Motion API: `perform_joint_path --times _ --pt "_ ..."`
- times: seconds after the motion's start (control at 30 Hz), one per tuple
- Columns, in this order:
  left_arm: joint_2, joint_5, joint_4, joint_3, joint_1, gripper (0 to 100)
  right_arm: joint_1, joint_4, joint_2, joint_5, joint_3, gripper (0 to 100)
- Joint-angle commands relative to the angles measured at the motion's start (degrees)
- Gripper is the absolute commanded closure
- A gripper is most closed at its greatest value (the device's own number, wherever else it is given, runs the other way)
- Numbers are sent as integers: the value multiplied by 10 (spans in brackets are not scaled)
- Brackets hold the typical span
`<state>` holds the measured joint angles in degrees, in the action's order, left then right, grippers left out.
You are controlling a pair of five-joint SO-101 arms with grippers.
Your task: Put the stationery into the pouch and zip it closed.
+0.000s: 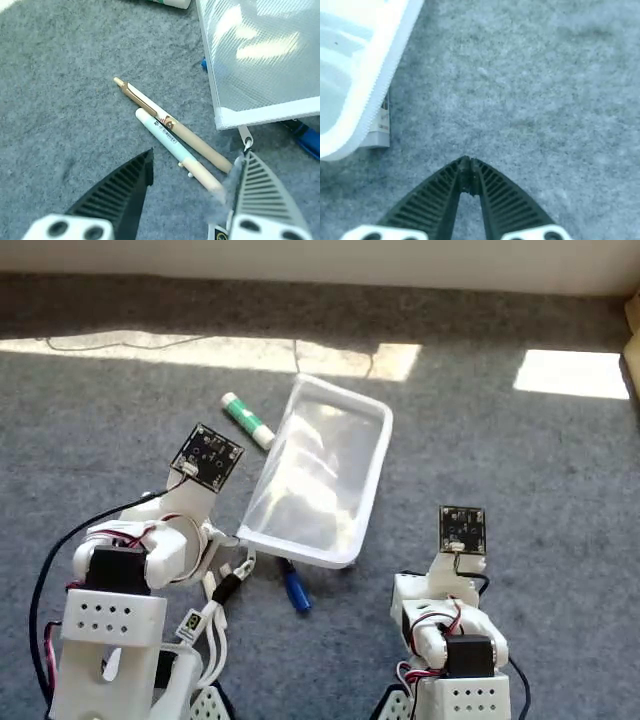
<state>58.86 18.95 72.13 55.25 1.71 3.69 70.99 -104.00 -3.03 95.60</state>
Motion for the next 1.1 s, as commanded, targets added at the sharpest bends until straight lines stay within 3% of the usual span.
perform_joint_path --times 0.0,0.23,0.7,0.83,1.07 --pt "-3 -2 21 -33 26 737 -7 1 2 -5 71 992" --pt "-3 59 -29 42 87 736 -7 1 2 -5 71 992" --pt "-3 59 -85 181 85 736 -7 1 2 -5 71 992" --pt "-2 58 -80 187 39 740 -7 1 2 -5 71 992" --pt "-1 22 -55 182 -105 741 -7 1 2 -5 71 992"
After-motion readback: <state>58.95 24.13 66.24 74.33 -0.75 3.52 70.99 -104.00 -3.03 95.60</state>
